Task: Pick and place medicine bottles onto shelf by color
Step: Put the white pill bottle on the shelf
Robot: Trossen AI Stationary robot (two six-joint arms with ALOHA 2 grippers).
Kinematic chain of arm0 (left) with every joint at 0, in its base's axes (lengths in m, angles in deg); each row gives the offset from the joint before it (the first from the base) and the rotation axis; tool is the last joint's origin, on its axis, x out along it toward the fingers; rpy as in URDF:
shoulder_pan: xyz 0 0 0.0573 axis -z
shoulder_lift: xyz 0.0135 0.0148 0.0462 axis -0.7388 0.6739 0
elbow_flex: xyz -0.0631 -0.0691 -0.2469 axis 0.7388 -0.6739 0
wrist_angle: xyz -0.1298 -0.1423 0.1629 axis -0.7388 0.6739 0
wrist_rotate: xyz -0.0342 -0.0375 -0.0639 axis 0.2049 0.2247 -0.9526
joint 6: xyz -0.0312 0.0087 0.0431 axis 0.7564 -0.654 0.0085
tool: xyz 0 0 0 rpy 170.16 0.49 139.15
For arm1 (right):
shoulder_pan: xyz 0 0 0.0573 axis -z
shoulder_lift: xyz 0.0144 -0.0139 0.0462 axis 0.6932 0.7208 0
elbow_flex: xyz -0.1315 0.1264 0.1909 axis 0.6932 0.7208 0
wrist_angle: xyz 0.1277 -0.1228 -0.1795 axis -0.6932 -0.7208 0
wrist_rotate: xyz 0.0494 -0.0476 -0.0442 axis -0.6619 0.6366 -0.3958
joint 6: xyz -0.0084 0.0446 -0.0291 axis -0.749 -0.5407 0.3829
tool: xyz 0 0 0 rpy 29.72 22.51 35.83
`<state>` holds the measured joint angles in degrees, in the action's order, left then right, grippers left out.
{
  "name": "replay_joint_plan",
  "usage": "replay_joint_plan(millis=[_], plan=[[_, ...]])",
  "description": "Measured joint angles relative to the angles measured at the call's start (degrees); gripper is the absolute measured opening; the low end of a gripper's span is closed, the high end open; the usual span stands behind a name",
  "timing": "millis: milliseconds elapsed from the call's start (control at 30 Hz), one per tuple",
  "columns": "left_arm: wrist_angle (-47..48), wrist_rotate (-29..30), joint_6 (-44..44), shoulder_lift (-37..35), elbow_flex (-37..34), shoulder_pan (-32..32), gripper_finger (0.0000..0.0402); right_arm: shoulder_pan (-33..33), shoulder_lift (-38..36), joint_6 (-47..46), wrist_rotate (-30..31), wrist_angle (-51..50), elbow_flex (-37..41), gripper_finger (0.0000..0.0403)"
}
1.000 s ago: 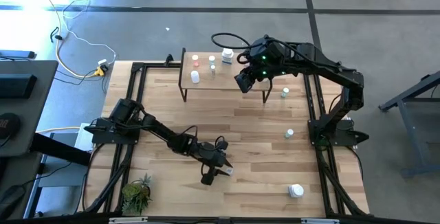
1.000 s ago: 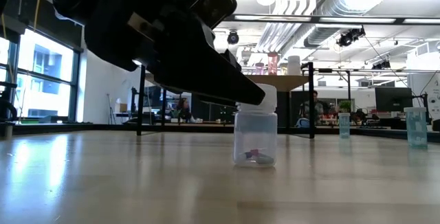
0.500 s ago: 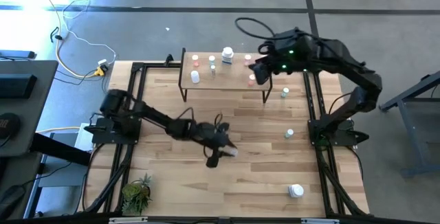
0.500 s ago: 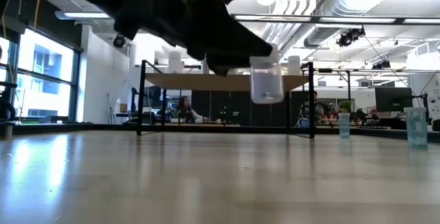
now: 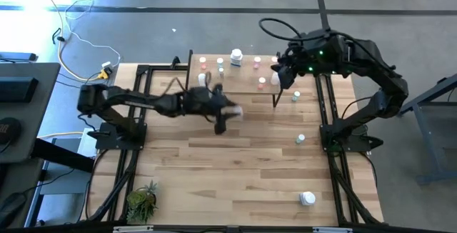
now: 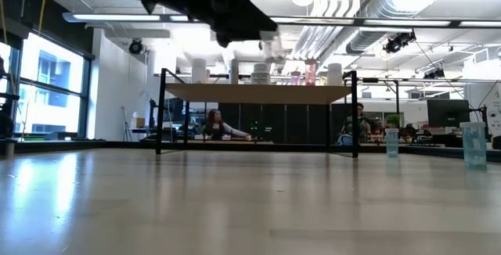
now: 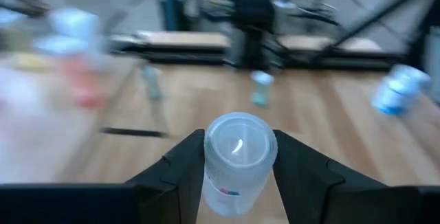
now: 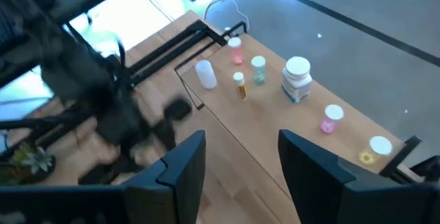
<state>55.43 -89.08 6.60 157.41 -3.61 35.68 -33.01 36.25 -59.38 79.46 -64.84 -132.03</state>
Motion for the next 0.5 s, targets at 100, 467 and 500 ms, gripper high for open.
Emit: replay_joint_plan(millis=[100, 467, 500], plan=[[2.61, 2.51, -1.06, -3.78, 0.35, -3.00, 0.0144, 0.00, -0.16, 1.28, -0.02, -1.33, 0.00, 0.0174], [17.65, 16.53, -3.42, -7.64, 15.19, -8.37, 0.0143, 0.02, -0.18, 2.82, 0.66, -3.47, 0.00, 0.0174], [18.16, 18.33, -2.88, -7.30, 16.24, -8.40, 0.0143, 0.02, -0.18, 2.93, 1.08, -3.64, 0.00, 0.0174]])
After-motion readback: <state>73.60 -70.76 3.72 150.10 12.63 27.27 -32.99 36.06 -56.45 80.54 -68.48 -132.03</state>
